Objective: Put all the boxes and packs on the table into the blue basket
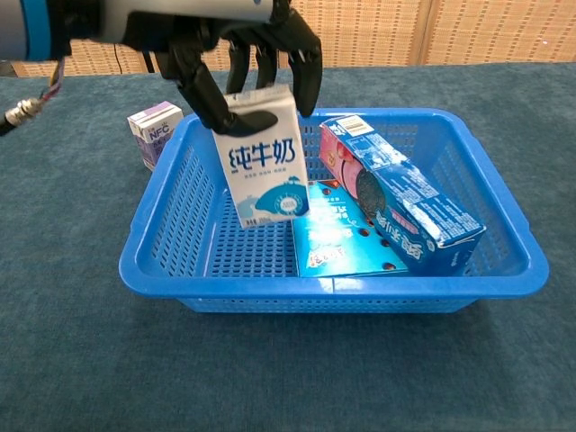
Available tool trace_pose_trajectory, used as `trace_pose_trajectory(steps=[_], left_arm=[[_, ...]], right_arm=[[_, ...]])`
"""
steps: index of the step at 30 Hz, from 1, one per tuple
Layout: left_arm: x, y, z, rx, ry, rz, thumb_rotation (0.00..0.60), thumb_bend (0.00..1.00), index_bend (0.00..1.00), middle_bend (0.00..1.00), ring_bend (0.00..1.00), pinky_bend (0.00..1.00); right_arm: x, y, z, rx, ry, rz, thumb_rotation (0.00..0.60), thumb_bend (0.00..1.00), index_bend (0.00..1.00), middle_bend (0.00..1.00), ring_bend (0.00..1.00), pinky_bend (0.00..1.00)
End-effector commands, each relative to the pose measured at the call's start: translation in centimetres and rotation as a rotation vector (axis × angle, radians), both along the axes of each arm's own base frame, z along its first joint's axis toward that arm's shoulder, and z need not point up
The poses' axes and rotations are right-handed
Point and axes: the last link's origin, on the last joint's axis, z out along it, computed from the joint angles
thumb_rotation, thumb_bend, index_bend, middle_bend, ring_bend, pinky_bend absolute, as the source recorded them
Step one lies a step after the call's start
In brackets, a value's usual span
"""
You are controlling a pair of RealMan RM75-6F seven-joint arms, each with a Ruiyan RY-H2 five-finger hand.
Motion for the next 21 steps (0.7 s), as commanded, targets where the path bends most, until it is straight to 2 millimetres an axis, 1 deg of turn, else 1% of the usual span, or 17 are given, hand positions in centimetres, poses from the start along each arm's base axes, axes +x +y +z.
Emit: trace_pose_trajectory(steps=[1,2,4,5,6,7,8,9,11,13,17,19,21], left_arm=[[-0.2,-0.3,-1.2,-0.018,0.027,-0.004,0.600,0.47,0.41,0.35,0.40,0.45],[-0.2,-0.3,-1.4,-0.020,0.031,-0.005,0.600,0.45,0.40,0.34,0.39,0.45],[-0.5,-0.7,-1.8,-0.058,0.046,0.012,0.600,0.37,0.31,0.25,0.30,0.43],[-0.5,-0.7,-1.8,-0.072,0.046,0.018,0.600,0.33,0.26,0.19,0.24,0.40],[-0.4,-0.7,-1.7,-0.078,0.042,0.021,0.600,0.23,0.14,0.09,0.13,0.32],[-0.4,-0.5,-1.6,-0.076,0.040,0.020,0.600,0.17,0.08,0.04,0.06,0.26],[-0.4,-0.4,-1.3,-0.077,0.035,0.018,0.600,0.10,0.01,0.00,0.01,0.16],[-0.3,-0.4,-1.1,-0.078,0.026,0.018,0.600,0.06,0.00,0.00,0.00,0.10],[-0.3,-0.3,-0.7,-0.084,0.007,0.019,0.600,0.02,0.00,0.00,0.00,0.05],[-0.2,-0.1,0.0,-0.081,-0.022,0.019,0.600,0.00,0.00,0.00,0.00,0.04],[-0.4,1.0,1.8,-0.012,-0.089,0.026,0.600,0.00,0.00,0.00,0.00,0.04],[-1.1,2.4,3.1,0.064,-0.105,0.049,0.600,0.00,0.00,0.00,0.00,0.03],[-1.9,3.5,3.9,0.111,-0.116,0.079,0.600,0.00,0.00,0.00,0.00,0.03]], right_arm=[[0.0,0.0,0.0,0.000,-0.001,0.000,0.600,0.00,0.00,0.00,0.00,0.00],[0.0,0.0,0.0,-0.001,-0.001,-0.001,0.600,0.00,0.00,0.00,0.00,0.00],[0.0,0.0,0.1,-0.002,-0.001,-0.002,0.600,0.00,0.00,0.00,0.00,0.00],[0.0,0.0,0.1,-0.002,-0.001,-0.002,0.600,0.00,0.00,0.00,0.00,0.00],[0.0,0.0,0.1,-0.002,-0.002,-0.001,0.600,0.00,0.00,0.00,0.00,0.00],[0.0,0.0,0.1,-0.002,-0.002,-0.001,0.600,0.00,0.00,0.00,0.00,0.00],[0.0,0.0,0.1,-0.002,-0.002,-0.001,0.600,0.00,0.00,0.00,0.00,0.00],[0.0,0.0,0.1,-0.003,-0.002,-0.001,0.600,0.00,0.00,0.00,0.00,0.00],[0.0,0.0,0.1,-0.001,-0.002,-0.001,0.600,0.00,0.00,0.00,0.00,0.00],[0.0,0.0,0.0,0.000,-0.001,-0.001,0.600,0.00,0.00,0.00,0.00,0.00],[0.0,0.0,0.0,0.003,0.000,0.000,0.600,0.00,0.00,0.00,0.00,0.00],[0.0,0.1,0.0,0.003,-0.002,-0.001,0.600,0.00,0.00,0.00,0.00,0.00],[0.0,0.1,0.0,0.002,-0.003,0.000,0.600,0.00,0.00,0.00,0.00,0.00]])
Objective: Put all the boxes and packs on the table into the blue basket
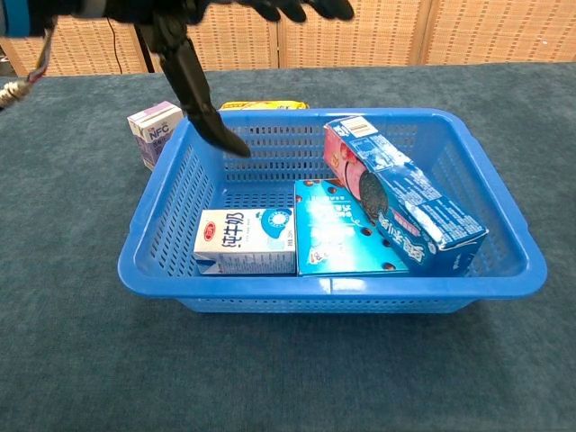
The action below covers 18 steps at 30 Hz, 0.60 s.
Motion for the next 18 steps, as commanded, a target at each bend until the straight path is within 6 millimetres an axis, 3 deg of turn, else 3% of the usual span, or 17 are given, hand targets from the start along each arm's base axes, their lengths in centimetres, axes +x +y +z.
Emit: trace_pose_trajectory(steps=[1,8,13,18], left_arm=[[-1.8,2.6,2.1,0.119,-0.029,0.072,0.600,0.00,0.00,0.00,0.00,0.03],[-7.1,6.7,4.7,0.226,-0.009,0.255,0.600,0.00,0.00,0.00,0.00,0.03],[-11.3,8.5,6.1,0.237,0.027,0.371,0.600,0.00,0.00,0.00,0.00,0.03],[-14.2,9.8,5.6,0.212,0.095,0.419,0.600,0.00,0.00,0.00,0.00,0.03]], right_arm=[[0.0,0.0,0.0,-0.001,0.000,0.001,0.600,0.00,0.00,0.00,0.00,0.00],[0.1,0.0,-0.1,0.003,0.000,0.001,0.600,0.00,0.00,0.00,0.00,0.00],[0.1,0.0,-0.2,0.003,0.002,-0.001,0.600,0.00,0.00,0.00,0.00,0.00],[0.2,-0.1,-0.3,0.005,0.005,0.000,0.600,0.00,0.00,0.00,0.00,0.00]])
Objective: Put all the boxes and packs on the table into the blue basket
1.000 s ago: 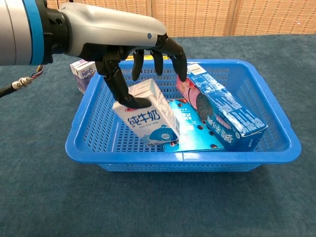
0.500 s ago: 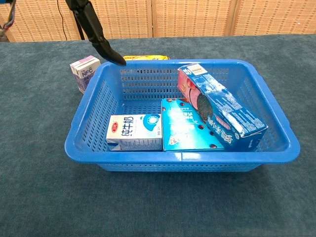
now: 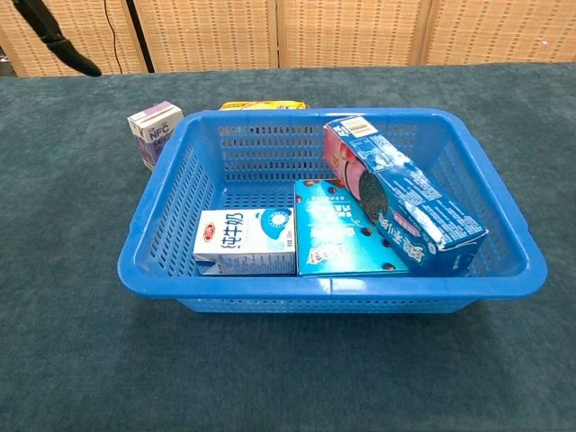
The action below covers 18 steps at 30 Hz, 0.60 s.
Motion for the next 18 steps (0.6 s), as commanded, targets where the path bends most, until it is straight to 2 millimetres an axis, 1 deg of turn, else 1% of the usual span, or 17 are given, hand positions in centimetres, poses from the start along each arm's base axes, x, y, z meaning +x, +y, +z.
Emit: trace_pose_trajectory(steps=[1,5,8,10,12,18], left_arm=[[-2.9,1.1,-0.6,-0.046,0.042,0.064,0.600,0.00,0.00,0.00,0.00,0.03],[-4.2,2.3,-1.9,-0.094,0.062,0.074,0.600,0.00,0.00,0.00,0.00,0.02],[-4.5,2.9,-2.8,-0.109,0.064,0.073,0.600,0.00,0.00,0.00,0.00,0.02],[-4.5,3.4,-3.5,-0.110,0.062,0.065,0.600,0.00,0.00,0.00,0.00,0.02],[-4.1,3.9,-4.7,-0.127,0.048,0.062,0.600,0.00,0.00,0.00,0.00,0.02],[-3.3,5.1,-7.0,-0.159,0.073,0.053,0.600,0.00,0.00,0.00,0.00,0.02]], right_arm=[[0.1,0.0,-0.1,0.002,0.002,0.002,0.600,0.00,0.00,0.00,0.00,0.00],[0.1,0.0,-0.3,0.006,0.005,0.004,0.600,0.00,0.00,0.00,0.00,0.00],[0.1,0.0,-0.3,0.007,0.006,0.002,0.600,0.00,0.00,0.00,0.00,0.00],[0.1,-0.1,-0.3,0.007,0.007,0.001,0.600,0.00,0.00,0.00,0.00,0.00],[0.1,-0.1,-0.3,0.006,0.008,-0.001,0.600,0.00,0.00,0.00,0.00,0.00],[0.0,-0.1,-0.3,0.005,0.007,-0.005,0.600,0.00,0.00,0.00,0.00,0.00]])
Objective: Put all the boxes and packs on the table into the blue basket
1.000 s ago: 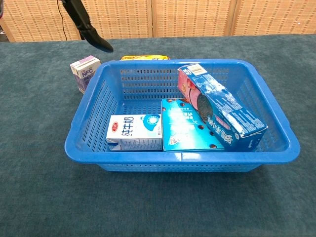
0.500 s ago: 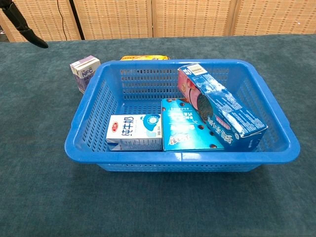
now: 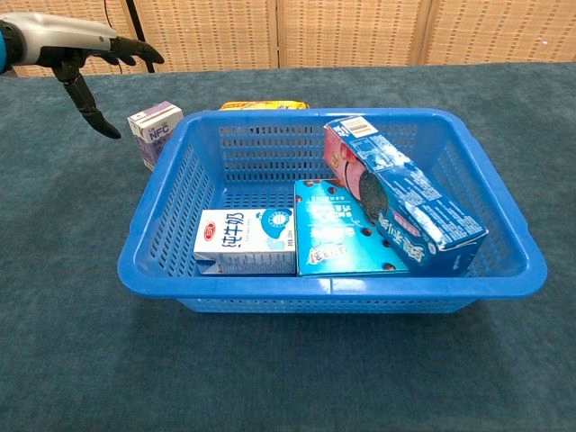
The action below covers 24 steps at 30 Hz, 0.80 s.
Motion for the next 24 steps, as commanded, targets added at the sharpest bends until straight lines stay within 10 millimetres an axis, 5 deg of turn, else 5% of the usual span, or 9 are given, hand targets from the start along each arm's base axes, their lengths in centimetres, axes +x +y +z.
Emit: trace_pose_trajectory(steps=[1,5,10,16,20,24], left_arm=[[0.6,0.8,-1.3,-0.022,0.010,0.002,0.600,0.00,0.00,0.00,0.00,0.02],[0.7,1.2,-2.2,-0.032,0.017,0.016,0.600,0.00,0.00,0.00,0.00,0.04],[0.8,1.8,-3.4,-0.018,0.016,0.039,0.600,0.02,0.00,0.00,0.00,0.20],[0.7,2.2,-4.3,-0.009,0.016,0.064,0.600,0.16,0.00,0.00,0.01,0.37],[0.7,2.5,-4.6,0.036,0.000,0.080,0.600,0.31,0.04,0.04,0.16,0.48],[0.8,2.5,-4.8,0.053,-0.019,0.088,0.600,0.43,0.24,0.21,0.32,0.56]], right_arm=[[0.0,0.0,0.0,0.000,-0.002,-0.001,0.600,0.00,0.00,0.00,0.00,0.00],[-0.1,-0.1,0.1,-0.002,-0.003,-0.005,0.600,0.00,0.00,0.00,0.00,0.00],[-0.2,-0.2,0.1,0.004,-0.003,-0.008,0.600,0.00,0.00,0.00,0.00,0.00],[-0.2,-0.2,0.0,0.008,-0.008,-0.008,0.600,0.00,0.00,0.00,0.00,0.00],[-0.2,-0.2,0.0,0.012,-0.010,-0.008,0.600,0.00,0.00,0.00,0.00,0.00],[-0.2,-0.2,-0.1,0.016,-0.011,-0.008,0.600,0.00,0.00,0.00,0.00,0.00]])
